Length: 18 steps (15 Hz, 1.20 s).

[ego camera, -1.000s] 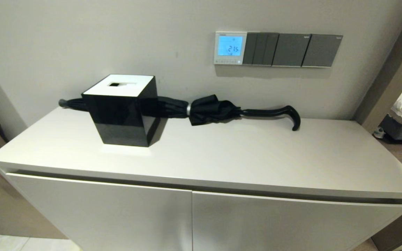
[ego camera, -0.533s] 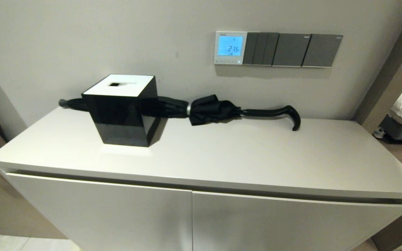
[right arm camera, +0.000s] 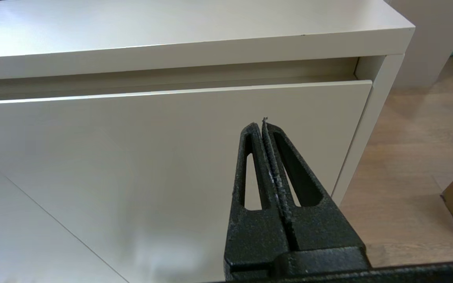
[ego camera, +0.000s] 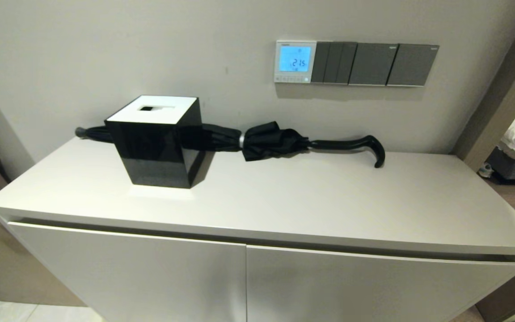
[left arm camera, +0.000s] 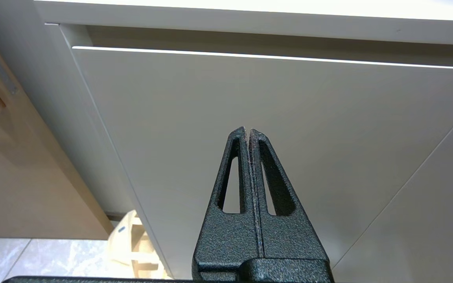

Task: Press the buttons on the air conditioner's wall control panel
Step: Turn off the central air conditioner

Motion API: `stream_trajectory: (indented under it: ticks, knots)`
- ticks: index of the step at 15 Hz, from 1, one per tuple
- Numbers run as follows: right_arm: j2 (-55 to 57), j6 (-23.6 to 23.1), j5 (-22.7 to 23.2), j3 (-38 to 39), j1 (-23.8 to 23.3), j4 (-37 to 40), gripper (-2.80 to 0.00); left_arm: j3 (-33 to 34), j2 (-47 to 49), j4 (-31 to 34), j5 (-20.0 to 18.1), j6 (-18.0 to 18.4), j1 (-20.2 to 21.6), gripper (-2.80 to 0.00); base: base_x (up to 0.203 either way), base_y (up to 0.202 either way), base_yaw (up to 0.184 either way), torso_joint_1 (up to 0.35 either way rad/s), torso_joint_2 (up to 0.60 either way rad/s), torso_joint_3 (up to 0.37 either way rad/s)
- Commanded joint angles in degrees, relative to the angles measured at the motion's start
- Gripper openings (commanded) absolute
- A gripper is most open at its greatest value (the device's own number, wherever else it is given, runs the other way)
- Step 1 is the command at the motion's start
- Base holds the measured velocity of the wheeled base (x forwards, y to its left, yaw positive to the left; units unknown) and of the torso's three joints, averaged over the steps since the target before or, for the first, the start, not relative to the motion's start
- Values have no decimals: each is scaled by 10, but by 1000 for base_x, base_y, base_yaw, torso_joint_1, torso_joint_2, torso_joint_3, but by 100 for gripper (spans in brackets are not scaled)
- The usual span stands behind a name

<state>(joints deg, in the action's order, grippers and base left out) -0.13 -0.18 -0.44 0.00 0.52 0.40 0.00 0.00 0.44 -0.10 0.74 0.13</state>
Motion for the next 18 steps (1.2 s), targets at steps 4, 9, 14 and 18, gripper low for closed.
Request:
stream_trajectory:
  ticks: [4, 9, 14, 18]
  knots:
    - [0, 1, 0, 0, 0, 1, -280, 0, 0, 0, 0, 0, 0, -280, 0, 0, 0, 0, 0, 0]
    - [0, 0, 0, 0, 0, 1, -280, 0, 0, 0, 0, 0, 0, -280, 0, 0, 0, 0, 0, 0]
    - [0, 1, 0, 0, 0, 1, -280, 0, 0, 0, 0, 0, 0, -280, 0, 0, 0, 0, 0, 0]
    - [0, 2, 0, 0, 0, 1, -280, 0, 0, 0, 0, 0, 0, -280, 0, 0, 0, 0, 0, 0]
